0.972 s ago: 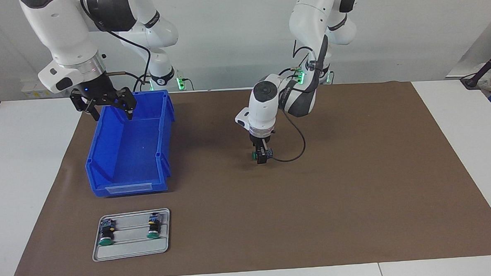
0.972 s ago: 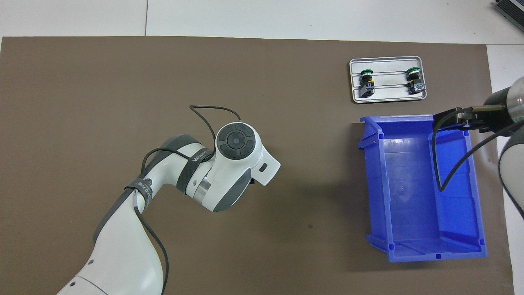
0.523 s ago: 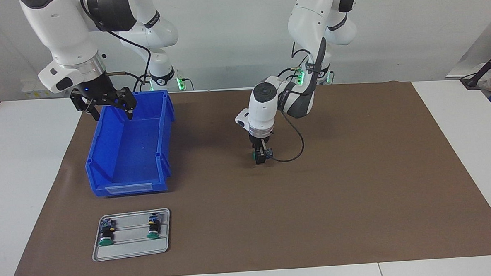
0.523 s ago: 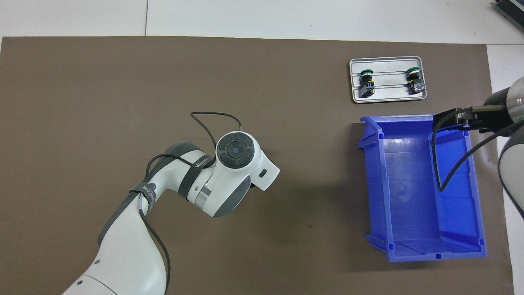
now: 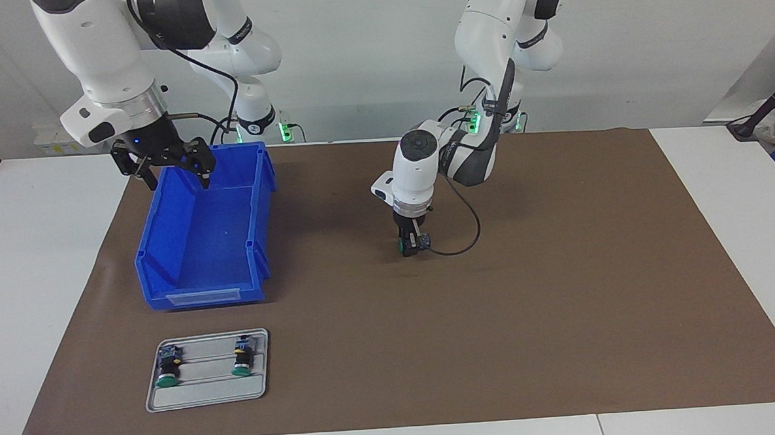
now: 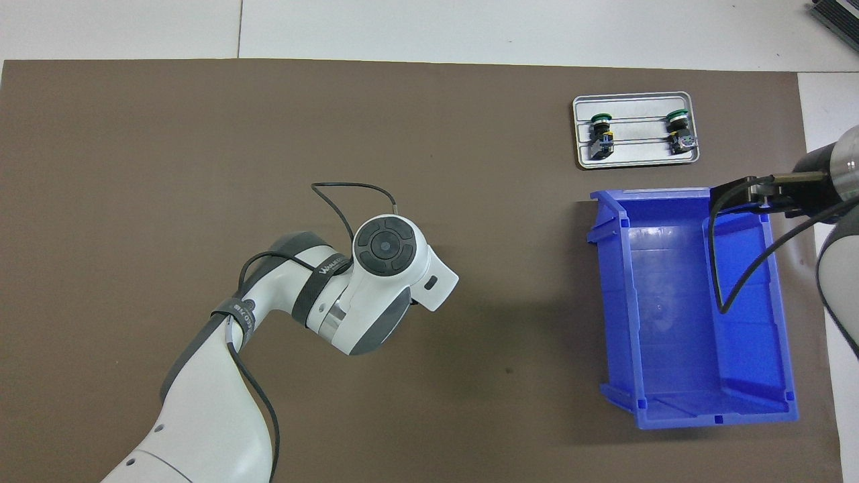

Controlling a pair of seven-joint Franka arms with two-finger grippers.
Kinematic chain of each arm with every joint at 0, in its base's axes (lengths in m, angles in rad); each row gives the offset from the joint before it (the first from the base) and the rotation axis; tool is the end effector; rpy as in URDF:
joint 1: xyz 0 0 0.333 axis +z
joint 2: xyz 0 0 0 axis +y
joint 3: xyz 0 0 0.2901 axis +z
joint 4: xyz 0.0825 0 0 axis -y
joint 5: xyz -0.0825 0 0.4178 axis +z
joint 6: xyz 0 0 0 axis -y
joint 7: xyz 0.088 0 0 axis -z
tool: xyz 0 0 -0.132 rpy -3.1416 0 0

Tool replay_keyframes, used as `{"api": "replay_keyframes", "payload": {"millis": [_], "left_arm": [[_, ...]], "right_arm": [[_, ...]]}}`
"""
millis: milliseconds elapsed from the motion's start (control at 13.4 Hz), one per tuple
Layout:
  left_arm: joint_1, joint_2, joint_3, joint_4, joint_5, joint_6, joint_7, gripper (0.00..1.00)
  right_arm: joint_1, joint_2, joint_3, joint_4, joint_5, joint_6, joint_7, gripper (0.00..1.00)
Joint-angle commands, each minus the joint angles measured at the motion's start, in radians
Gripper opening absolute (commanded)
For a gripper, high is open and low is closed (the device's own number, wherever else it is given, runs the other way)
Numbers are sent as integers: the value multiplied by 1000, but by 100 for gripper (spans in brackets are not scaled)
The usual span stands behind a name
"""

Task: Place and press button with both arms
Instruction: 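Lower the left gripper over the green button and close on it, then lift the green button with the left gripper and hold it up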

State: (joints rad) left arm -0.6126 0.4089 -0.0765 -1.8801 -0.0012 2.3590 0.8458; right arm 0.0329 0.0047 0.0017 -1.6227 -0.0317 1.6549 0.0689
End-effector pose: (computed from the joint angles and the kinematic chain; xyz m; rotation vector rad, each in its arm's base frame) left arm 0.5077 -0.4171 0.2288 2.2500 -2.1530 0.1143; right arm 0.5970 0.0167 0.5520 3.1107 -0.0499 0.0453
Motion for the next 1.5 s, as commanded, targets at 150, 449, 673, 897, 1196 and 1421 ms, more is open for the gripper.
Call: {"api": "replay_keyframes", "payload": {"millis": [150, 449, 673, 897, 1196, 1421], "left_arm": [[-10, -18, 18, -19, 10, 43, 4, 26], [-9, -18, 23, 1, 10, 34, 2, 1], [7, -9, 23, 80, 1, -30, 4, 0], [40, 30, 23, 200, -96, -64, -19, 1], [115, 33, 20, 243, -175, -69, -7, 0], [203, 24, 1, 253, -247, -101, 42, 0]], "right_arm": [[-5, -3, 1, -3, 18, -7, -21, 100], [-5, -3, 1, -3, 18, -7, -21, 100], [-5, -3, 1, -3, 18, -7, -21, 100], [-5, -3, 3, -3, 18, -7, -21, 100], [-5, -3, 1, -3, 18, -7, -21, 100], [-5, -3, 1, -3, 16, -7, -21, 100]]}}
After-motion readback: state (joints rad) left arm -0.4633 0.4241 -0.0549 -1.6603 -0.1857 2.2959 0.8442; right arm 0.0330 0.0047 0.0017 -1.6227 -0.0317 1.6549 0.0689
